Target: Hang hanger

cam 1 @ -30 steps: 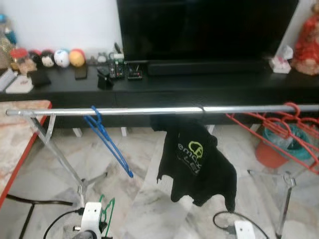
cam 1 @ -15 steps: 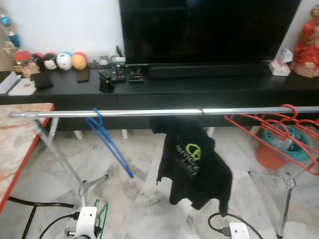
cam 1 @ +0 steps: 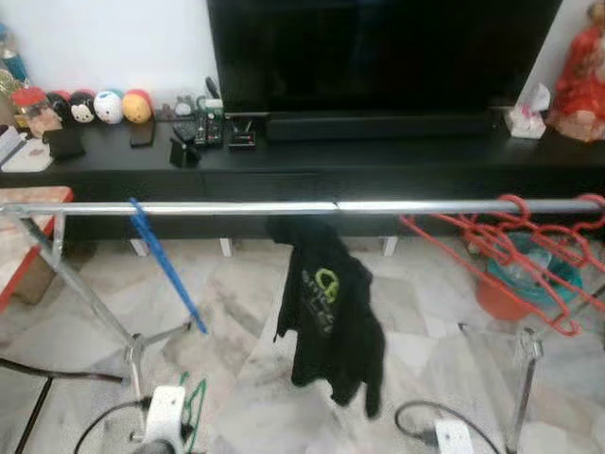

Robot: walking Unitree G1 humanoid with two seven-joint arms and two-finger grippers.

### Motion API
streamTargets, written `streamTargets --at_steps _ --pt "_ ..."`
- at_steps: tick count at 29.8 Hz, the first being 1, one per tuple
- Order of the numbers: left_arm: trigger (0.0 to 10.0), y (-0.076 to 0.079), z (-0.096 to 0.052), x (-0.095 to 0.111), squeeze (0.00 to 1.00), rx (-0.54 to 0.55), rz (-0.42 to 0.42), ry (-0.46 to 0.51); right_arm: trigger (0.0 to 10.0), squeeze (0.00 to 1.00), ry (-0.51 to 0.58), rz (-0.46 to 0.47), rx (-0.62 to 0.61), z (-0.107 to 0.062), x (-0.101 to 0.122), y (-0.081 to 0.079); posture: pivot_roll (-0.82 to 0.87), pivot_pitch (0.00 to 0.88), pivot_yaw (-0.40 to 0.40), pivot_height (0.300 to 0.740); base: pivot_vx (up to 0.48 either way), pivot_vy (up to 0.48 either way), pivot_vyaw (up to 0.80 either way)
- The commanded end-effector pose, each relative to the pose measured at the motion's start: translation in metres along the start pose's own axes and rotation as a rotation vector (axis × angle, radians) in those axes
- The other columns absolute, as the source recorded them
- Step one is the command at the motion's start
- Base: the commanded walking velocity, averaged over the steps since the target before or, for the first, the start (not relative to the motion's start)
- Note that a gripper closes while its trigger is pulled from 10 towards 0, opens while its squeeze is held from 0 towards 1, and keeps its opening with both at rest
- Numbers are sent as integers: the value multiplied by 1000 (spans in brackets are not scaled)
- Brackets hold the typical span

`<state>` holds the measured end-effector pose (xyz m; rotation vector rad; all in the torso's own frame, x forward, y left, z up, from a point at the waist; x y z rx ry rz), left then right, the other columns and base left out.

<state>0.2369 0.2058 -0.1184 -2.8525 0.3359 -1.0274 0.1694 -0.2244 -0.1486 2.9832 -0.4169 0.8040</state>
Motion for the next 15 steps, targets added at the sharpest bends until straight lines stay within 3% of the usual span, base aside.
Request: streamTargets --at_steps 1,3,13,15 --pt "10000 -8 -1 -4 0 17 29 -17 10000 0 -5 0 14 1 -2 -6 -100 0 5 740 0 -405 0" --pt "10000 -8 -1 -2 0 18 29 -13 10000 0 -5 -1 14 0 -2 -6 -101 0 5 740 0 -328 0" --pt "10000 -13 1 21 0 33 35 75 10000 0 -6 -1 16 0 -2 -6 -99 0 4 740 0 0 0" --pt "10000 -16 1 34 0 46 51 127 10000 0 -6 0 15 0 -2 -6 -100 0 4 740 0 0 0"
Point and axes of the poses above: a point about 5 cm out from each wrist's last joint towards the gripper, its own z axis pointing out of the wrist towards the gripper, its own x axis along the axis of the wrist's last joint, y = z × x, the point moved 6 cm from there along z, pointing out of the wrist towards the gripper, and after that the axes turned 12 degrees about z, right-handed, at the moved point
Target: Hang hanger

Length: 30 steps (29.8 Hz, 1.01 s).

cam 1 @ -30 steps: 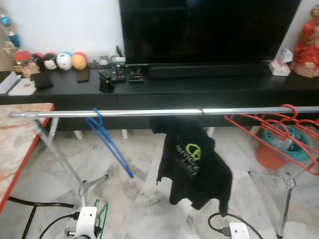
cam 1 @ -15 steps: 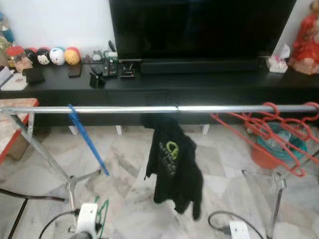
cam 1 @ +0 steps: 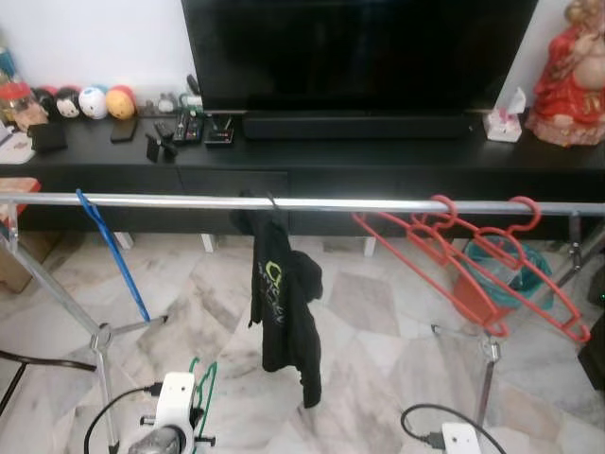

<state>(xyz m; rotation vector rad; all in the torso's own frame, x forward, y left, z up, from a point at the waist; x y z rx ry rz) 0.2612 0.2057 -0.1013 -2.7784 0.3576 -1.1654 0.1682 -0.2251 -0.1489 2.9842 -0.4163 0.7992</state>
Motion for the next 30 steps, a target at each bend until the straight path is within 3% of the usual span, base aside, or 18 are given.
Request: streamTargets --at_steps 1,4,7,8,10,20,25,30 --pt "10000 -12 -1 11 0 40 43 56 10000 0 -3 1 15 1 -1 -7 -100 0 4 740 0 0 0" --pt "10000 -19 -1 23 0 73 56 105 10000 0 -3 0 15 1 -1 -7 -101 0 3 740 0 0 0" --pt "10000 -28 -1 58 0 97 60 244 10000 0 -3 -1 16 1 -2 -7 -99 0 3 740 0 0 0" --pt "10000 -28 -1 58 0 97 60 244 10000 0 -3 -1 16 1 -2 -7 -99 0 3 740 0 0 0" --pt "10000 -31 -4 80 0 100 81 326 10000 0 -2 -1 15 1 -1 -6 -99 0 3 740 0 0 0" --pt "10000 -33 -14 107 0 101 121 470 10000 0 -2 -2 15 0 -2 -6 -95 0 1 740 0 0 0" --pt "10000 -24 -20 125 0 65 167 555 10000 0 -4 -5 15 0 -2 -6 -93 0 -1 740 0 0 0" --pt "10000 -9 -20 129 0 -24 193 564 10000 0 -3 -5 15 0 -2 -5 -96 0 0 740 0 0 0"
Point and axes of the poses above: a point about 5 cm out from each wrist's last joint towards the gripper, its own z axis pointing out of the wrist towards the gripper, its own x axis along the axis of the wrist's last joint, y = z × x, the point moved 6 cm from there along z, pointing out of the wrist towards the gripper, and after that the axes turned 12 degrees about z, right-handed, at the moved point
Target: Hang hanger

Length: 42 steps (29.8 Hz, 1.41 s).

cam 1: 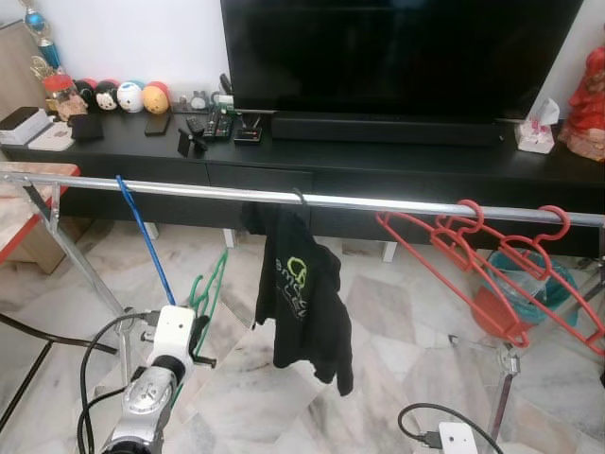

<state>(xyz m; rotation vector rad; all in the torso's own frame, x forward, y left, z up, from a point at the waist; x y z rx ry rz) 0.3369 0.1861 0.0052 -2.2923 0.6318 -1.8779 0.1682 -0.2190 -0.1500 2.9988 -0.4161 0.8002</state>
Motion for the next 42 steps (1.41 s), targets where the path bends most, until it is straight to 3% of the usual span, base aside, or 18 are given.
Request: streamTargets --at_steps 1,7,12,17,42 --pt "10000 7 0 0 0 -40 6 -3 10000 0 1 -7 1 0 0 0 -96 0 0 740 0 0 0" --pt "10000 13 -3 0 0 -90 9 0 10000 0 0 -9 2 0 0 0 -94 0 0 740 0 0 0" --pt "10000 -19 2 9 0 67 6 15 10000 0 -1 -10 6 0 0 0 -92 0 -1 740 0 0 0" --pt "10000 -32 9 20 0 133 -20 33 10000 0 2 -2 8 0 0 -1 -92 0 -1 740 49 0 0" --pt "10000 -44 6 33 0 237 -21 88 10000 0 5 2 15 0 2 -1 -91 0 -11 740 370 0 0"
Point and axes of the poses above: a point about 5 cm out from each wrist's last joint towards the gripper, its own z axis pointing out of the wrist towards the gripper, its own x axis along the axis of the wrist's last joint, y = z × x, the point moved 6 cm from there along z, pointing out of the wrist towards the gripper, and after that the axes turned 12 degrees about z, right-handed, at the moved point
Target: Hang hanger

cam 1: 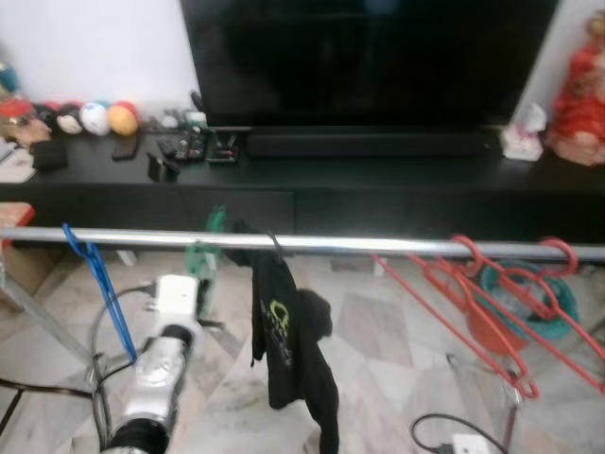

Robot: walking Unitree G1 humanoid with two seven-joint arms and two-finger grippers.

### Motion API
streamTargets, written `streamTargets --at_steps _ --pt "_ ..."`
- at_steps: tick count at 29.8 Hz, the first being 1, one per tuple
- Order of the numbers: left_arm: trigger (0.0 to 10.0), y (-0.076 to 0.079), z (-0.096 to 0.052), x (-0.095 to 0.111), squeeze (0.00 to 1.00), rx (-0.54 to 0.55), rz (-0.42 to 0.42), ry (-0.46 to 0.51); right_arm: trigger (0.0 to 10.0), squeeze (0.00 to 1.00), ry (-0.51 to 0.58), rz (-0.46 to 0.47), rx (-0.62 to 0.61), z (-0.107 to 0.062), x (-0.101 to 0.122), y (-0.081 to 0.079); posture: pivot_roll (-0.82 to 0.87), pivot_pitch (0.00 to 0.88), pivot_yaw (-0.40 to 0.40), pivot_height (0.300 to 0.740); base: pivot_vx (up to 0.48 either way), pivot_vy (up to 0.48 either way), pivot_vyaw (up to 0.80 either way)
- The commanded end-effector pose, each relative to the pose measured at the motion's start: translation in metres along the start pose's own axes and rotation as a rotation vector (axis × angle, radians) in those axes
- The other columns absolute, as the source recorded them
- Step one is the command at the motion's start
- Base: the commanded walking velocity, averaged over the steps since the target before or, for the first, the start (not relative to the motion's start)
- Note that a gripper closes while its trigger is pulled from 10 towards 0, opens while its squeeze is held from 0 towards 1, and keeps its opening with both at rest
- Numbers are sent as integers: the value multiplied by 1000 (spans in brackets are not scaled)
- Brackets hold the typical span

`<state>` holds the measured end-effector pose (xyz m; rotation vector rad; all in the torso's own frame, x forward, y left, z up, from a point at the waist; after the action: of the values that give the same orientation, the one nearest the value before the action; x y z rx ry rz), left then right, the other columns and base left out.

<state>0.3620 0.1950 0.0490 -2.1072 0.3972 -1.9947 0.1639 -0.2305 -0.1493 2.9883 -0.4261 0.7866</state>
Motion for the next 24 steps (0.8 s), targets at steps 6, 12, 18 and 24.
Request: streamTargets --at_steps 6,12,18,24 --pt "10000 -20 -9 -3 0 59 19 13 10000 0 10 -1 31 2 3 -13 -91 0 -11 740 50 0 0" --pt "10000 -22 -16 -5 0 66 25 19 10000 0 9 -3 33 2 3 -14 -90 0 -10 740 0 0 0" --pt "10000 -26 -17 -6 0 75 20 18 10000 0 8 -5 34 2 2 -14 -90 0 -11 740 0 0 0" --pt "10000 -23 -10 10 0 30 -17 79 10000 0 9 -10 35 2 3 -14 -91 0 -11 740 0 0 0"
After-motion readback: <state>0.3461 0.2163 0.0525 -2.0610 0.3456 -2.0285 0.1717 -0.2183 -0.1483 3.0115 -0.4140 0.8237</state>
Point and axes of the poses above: a point about 5 cm out from each wrist's last joint towards the gripper, its own z axis pointing out of the wrist towards the gripper, its own x axis along the axis of the wrist's last joint, y = z × x, the point moved 6 cm from there along z, pointing out of the wrist towards the gripper, and after that the axes turned 12 degrees about z, right-handed, at the moved point
